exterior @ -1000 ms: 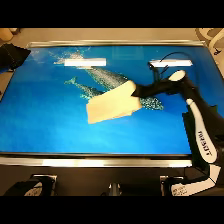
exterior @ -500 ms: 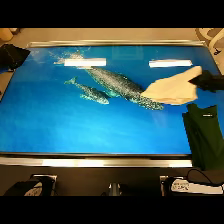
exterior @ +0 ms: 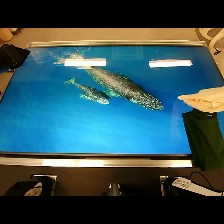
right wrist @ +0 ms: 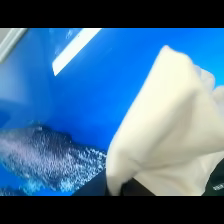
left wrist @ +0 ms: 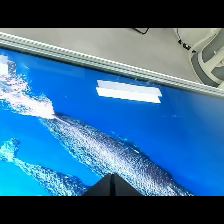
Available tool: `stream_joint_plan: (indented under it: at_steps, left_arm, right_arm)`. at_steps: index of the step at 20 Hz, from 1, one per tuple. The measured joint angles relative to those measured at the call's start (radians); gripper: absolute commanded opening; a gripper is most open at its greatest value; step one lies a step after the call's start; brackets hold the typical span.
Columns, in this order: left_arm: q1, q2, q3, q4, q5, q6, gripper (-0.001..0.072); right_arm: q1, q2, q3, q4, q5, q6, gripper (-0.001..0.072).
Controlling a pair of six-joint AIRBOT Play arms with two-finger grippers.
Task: Fold the shirts.
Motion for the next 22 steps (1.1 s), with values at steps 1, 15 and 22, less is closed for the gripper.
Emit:
stream_joint_plan:
  at_steps: [1, 15, 22]
  left_arm:
    - [0.000, 0.000, 0.000, 0.000, 0.000, 0.007, 0.0028]
    - [0.000, -0.005, 0.000, -0.001, 0.039, 0.036, 0.0028]
    - [0.000, -0.005, 0.000, -0.004, 0.048, 0.036, 0.0028]
  right_arm:
    - [-0.021, 0.020, 0.000, -0.014, 0.002, 0.029, 0.0017]
    - [-0.055, 0.172, -0.085, -0.702, 0.485, -0.022, 0.0017]
    - [-0.054, 0.203, -0.339, -0.806, 0.373, -0.058, 0.0019]
